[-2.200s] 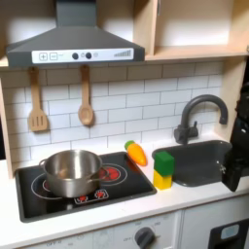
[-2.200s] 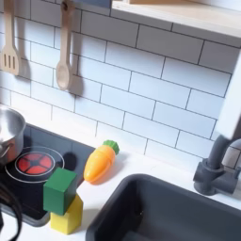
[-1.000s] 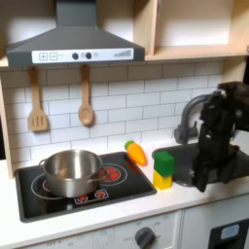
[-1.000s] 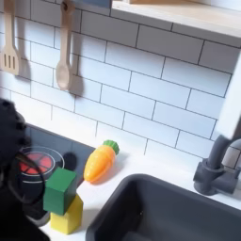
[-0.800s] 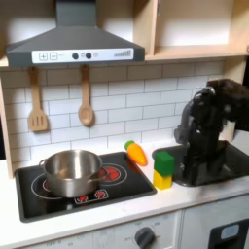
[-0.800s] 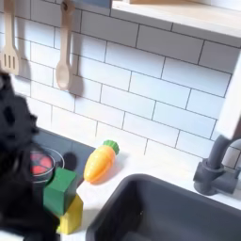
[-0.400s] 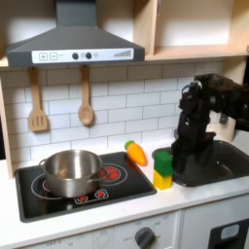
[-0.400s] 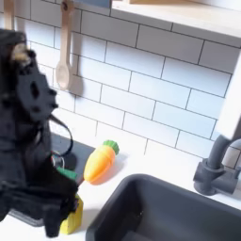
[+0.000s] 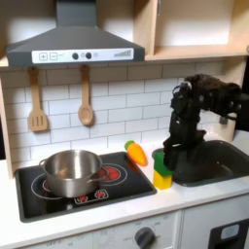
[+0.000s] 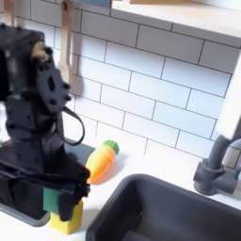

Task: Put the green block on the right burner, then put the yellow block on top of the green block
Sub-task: 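Put the green block on the right burner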

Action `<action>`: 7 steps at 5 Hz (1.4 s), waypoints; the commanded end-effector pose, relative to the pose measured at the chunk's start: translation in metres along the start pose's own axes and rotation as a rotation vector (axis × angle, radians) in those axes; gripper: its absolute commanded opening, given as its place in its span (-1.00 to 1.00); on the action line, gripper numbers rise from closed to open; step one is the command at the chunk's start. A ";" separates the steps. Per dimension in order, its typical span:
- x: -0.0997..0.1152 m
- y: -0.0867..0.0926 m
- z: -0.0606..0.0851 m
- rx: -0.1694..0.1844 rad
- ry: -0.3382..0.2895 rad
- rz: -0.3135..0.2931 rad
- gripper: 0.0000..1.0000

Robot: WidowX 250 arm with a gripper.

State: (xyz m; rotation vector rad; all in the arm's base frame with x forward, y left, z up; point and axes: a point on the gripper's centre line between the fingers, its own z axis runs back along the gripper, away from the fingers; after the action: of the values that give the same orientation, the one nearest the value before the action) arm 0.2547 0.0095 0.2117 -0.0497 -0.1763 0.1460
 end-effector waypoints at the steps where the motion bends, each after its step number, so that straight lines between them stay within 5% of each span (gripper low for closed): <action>1: 0.023 -0.003 -0.014 -0.003 0.010 0.020 1.00; 6: 0.034 0.001 -0.027 0.014 0.029 0.018 1.00; 7: 0.033 0.000 -0.030 0.019 0.041 0.020 0.71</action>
State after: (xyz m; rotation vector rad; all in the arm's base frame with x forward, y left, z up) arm 0.2930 0.0141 0.1889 -0.0385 -0.1392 0.1692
